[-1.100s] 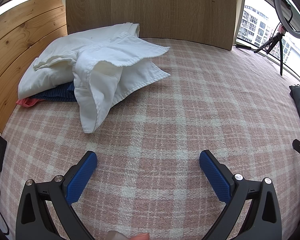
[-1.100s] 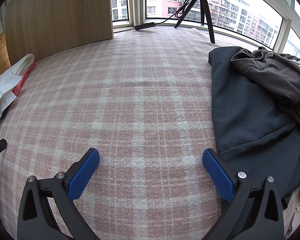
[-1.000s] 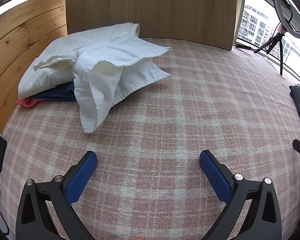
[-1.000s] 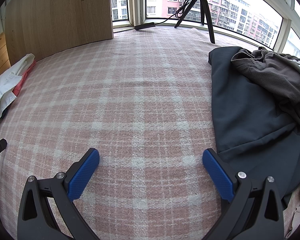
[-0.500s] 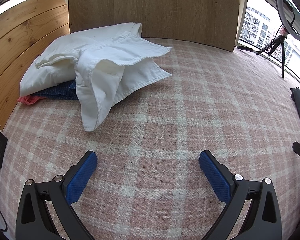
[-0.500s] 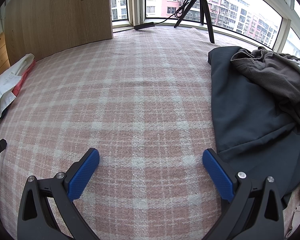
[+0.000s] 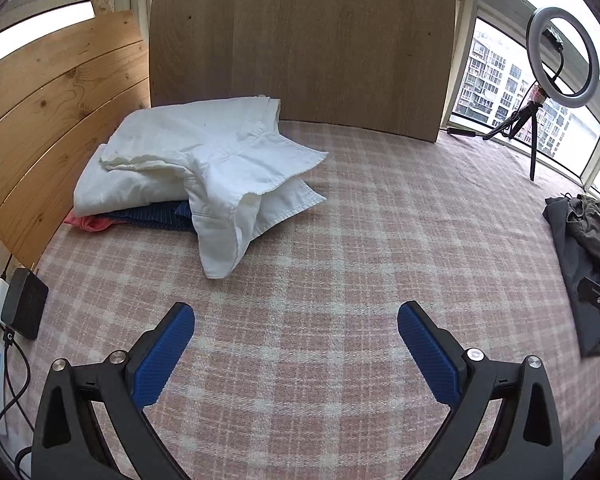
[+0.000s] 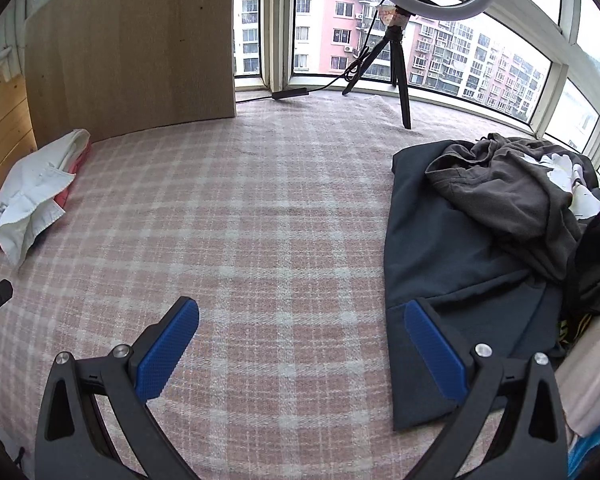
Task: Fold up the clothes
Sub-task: 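Move both tools toward the heap of clothes on the bed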
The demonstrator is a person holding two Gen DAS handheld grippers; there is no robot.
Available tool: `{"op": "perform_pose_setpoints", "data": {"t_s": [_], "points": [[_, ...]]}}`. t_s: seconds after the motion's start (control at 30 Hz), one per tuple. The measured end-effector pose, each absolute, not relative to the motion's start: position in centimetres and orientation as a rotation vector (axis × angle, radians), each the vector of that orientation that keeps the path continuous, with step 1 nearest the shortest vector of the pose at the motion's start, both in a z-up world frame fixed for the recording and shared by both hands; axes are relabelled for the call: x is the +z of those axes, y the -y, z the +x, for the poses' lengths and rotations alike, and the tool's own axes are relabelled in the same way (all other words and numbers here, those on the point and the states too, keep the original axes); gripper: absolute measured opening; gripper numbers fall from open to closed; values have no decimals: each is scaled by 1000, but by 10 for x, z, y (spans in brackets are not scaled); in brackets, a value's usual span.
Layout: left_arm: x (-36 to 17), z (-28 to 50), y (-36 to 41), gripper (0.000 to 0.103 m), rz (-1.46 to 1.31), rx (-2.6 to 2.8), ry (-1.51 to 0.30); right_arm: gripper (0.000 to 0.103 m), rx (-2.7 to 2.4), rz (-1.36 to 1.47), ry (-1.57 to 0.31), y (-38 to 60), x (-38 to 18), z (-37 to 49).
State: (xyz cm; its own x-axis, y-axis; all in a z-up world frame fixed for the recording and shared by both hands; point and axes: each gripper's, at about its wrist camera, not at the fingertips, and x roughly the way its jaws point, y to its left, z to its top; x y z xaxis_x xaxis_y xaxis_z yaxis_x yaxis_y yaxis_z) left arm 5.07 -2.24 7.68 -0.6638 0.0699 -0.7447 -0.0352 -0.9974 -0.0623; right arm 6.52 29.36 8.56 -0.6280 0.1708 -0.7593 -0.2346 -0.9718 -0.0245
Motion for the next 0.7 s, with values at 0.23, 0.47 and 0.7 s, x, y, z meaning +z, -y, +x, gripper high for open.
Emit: {"op": "perform_pose_setpoints", "data": {"t_s": [0.23, 0.47, 0.7], "points": [[136, 74, 6, 102, -1097, 2785, 77, 103, 2662, -1069, -140, -298, 139, 95], [167, 87, -37, 102, -979, 2727, -27, 103, 2638, -957, -160, -319, 170, 133], [186, 96, -78, 102, -915, 2654, -82, 103, 2571, -879, -198, -351, 189, 170]]}}
